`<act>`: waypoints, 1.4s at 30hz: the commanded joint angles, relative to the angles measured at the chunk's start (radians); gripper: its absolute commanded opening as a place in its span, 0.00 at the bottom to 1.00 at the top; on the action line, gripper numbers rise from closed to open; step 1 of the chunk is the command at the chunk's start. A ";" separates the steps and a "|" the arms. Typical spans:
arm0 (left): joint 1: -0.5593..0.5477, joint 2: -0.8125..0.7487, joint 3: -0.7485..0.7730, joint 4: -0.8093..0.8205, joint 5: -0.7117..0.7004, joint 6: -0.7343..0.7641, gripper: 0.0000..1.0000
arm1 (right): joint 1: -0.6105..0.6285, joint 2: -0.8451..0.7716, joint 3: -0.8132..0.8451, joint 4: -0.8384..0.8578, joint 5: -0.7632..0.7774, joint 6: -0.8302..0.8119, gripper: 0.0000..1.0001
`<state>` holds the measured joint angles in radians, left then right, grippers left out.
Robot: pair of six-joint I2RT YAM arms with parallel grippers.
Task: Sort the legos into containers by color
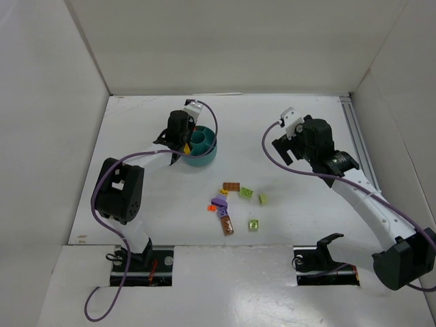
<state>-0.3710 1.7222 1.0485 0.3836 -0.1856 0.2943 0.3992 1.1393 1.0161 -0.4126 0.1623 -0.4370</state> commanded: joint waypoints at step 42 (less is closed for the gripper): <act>0.076 -0.003 0.185 -0.152 0.227 -0.262 0.00 | 0.003 -0.200 -0.067 -0.005 -0.083 0.053 1.00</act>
<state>-0.2947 1.7355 1.1912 0.2329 0.0158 0.0502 0.3996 0.9634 0.9508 -0.4202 0.0845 -0.4011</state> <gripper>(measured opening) 0.003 0.995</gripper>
